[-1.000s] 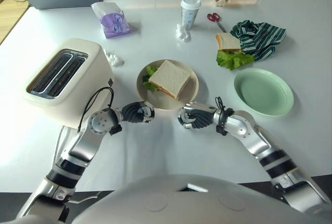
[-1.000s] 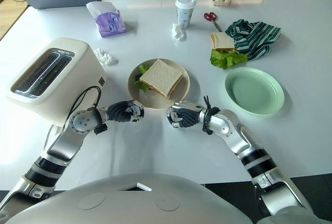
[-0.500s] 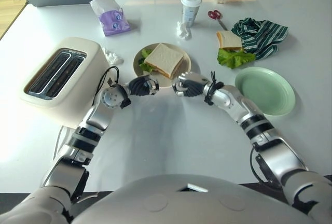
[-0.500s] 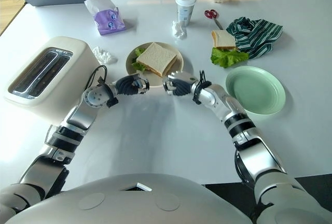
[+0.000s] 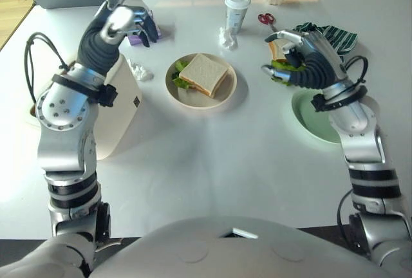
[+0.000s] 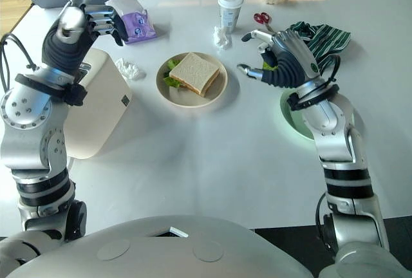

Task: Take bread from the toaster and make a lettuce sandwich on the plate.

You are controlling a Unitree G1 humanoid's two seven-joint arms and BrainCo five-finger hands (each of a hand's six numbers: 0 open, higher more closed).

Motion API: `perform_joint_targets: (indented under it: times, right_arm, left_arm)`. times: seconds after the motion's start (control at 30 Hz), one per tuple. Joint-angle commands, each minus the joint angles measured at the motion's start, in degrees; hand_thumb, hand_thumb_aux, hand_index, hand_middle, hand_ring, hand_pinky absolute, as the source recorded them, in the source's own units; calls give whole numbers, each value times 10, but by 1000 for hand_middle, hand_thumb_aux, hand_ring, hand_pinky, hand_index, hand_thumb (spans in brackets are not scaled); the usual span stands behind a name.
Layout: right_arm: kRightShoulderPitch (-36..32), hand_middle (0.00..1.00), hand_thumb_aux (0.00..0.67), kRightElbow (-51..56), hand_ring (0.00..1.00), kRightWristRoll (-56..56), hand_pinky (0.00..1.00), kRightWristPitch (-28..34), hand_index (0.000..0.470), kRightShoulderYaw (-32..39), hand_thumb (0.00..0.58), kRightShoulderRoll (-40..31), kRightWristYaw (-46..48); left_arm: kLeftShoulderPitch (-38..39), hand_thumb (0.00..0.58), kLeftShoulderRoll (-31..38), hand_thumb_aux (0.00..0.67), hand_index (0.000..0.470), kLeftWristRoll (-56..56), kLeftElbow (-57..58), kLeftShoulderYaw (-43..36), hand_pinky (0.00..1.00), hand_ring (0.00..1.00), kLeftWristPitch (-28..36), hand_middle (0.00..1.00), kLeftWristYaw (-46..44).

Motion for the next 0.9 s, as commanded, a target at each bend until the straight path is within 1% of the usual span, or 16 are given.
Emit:
perform_joint_targets:
  times: [0.03,0.27,0.33,0.4,0.5,0.6,0.7,0.8,0.9]
  right_arm:
    - [22,0,0,-35,0,0,0,25,0,-8,0,7,9]
    - [26,0,0,-63,0,5,0,41,0,-8,0,19,10]
    - [31,0,0,-66,0,16,0,36,0,-3,0,22,12]
    - [32,0,0,-71,0,52,0,57,0,-5,0,44,14]
    - [28,0,0,-86,0,67,0,104,0,13,0,79,19]
    - [16,0,0,-101,0,44,0,135,0,50,0,100,29]
    - [11,0,0,-106,0,30,0,182,0,77,0,140,17]
    - [39,0,0,-79,0,5,0,160,0,95,0,143,2]
    - [57,0,0,-66,0,9,0,155,0,81,0,142,-7]
  left_arm:
    - [31,0,2,0,0,1,-16,-11,0,0,10,0,10]
    - [37,0,6,0,0,2,-17,-18,0,0,2,0,21]
    - [43,0,18,0,0,37,-3,-36,0,0,-18,0,27]
    - [49,0,16,0,0,60,13,-56,0,0,-29,0,37]
    - [53,0,-15,0,0,75,47,-87,0,0,-24,0,68]
    - [67,0,-27,0,0,94,84,-127,0,0,-24,0,77]
    - [78,0,-44,0,0,113,121,-147,0,0,-12,0,98]
    - [86,0,-75,0,0,149,162,-152,0,0,4,0,157]
    - [97,0,-100,0,0,180,185,-163,0,0,17,0,202]
